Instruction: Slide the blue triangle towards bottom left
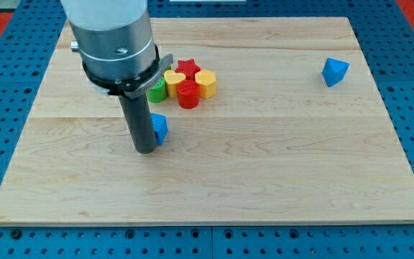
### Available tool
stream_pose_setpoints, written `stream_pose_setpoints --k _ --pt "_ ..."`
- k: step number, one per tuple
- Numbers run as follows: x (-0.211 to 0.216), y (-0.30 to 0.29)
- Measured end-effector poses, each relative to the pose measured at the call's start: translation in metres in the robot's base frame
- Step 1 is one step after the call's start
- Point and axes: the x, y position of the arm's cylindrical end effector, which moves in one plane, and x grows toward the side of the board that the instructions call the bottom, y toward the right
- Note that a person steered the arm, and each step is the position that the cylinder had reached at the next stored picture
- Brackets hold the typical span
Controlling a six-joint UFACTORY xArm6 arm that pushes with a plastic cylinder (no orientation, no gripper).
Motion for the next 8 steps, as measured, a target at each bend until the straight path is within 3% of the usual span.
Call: stream_pose_setpoints --k 1,3,4,5,8 --pt "-0.026 0.000" --pt "-0.038 0.026" --pt "-0.038 0.026" --pt "-0.004 0.051" --pt "-0.074 0.360"
